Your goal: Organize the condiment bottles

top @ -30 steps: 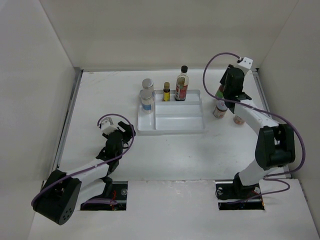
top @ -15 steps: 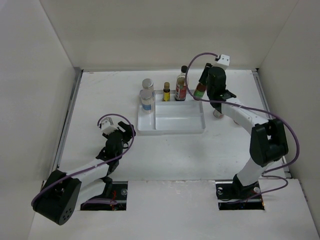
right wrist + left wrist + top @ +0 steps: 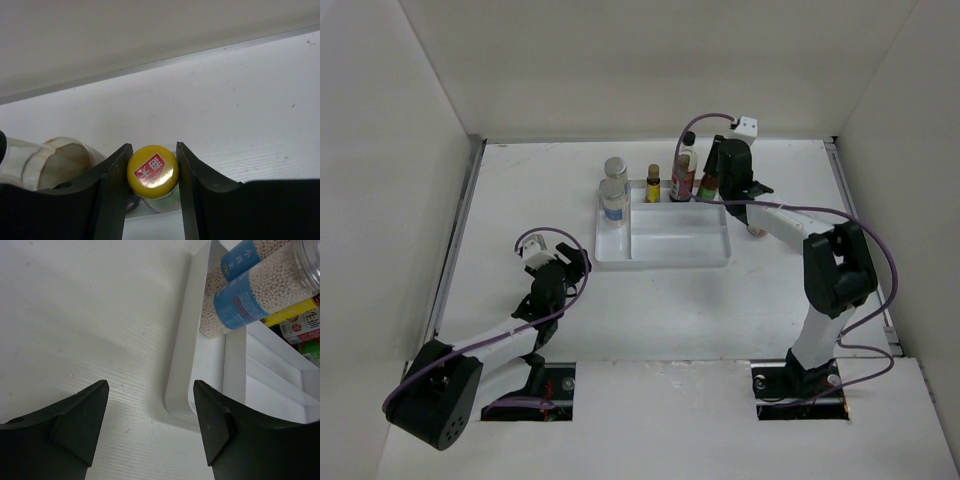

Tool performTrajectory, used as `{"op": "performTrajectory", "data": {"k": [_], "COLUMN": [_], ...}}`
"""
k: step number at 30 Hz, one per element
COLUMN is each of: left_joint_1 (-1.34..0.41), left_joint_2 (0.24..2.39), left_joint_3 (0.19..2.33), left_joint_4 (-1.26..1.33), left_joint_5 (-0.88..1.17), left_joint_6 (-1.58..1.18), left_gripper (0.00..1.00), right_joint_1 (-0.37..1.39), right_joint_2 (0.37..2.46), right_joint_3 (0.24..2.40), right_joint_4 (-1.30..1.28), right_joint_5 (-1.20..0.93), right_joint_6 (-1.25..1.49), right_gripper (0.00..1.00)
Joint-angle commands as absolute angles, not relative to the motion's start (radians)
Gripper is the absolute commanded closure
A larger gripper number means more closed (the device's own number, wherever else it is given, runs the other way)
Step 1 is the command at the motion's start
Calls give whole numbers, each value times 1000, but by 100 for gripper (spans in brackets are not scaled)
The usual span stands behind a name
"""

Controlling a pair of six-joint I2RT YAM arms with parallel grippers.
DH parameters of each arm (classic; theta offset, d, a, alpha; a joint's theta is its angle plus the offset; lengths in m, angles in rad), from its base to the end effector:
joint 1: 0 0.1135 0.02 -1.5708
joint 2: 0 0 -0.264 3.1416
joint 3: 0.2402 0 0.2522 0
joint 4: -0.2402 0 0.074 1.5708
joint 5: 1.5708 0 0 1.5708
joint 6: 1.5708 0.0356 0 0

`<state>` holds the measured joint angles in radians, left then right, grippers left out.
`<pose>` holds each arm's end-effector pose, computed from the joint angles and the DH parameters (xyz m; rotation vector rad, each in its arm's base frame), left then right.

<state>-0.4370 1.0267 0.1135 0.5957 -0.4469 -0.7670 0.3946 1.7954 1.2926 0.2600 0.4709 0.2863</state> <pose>0.1708 -0.0628 0.1490 -0.6046 1.7765 -0.4124 0.3985 0.1485 0.2800 0.2342 1.7717 0.0618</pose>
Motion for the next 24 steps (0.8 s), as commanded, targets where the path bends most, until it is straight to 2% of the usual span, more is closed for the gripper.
{"op": "performTrajectory", "data": {"k": [1, 9, 16, 21, 24], "left_joint_1": [-430, -430, -433, -430, -430], "left_joint_2": [1017, 1012, 1016, 1000, 1008], "left_joint_3": [144, 144, 146, 138, 138], "left_joint_4": [644, 644, 644, 644, 644], "left_joint_5": [-439, -439, -439, -439, -437], "left_joint_6": [-776, -776, -776, -778, -779], "left_gripper": [33, 33, 33, 33, 33], "right_joint_1": [412, 418, 420, 400, 367], "right_joint_2": [1769, 1740, 1612, 1459, 1396], "right_joint_3": [1316, 1255, 1198, 1036, 919], "right_joint_4": [426, 449, 420, 416, 365], "right_joint_5": [486, 508, 555, 603, 649], "right_joint_6": [298, 305, 307, 333, 362], "right_gripper": [70, 43, 33, 26, 18]}}
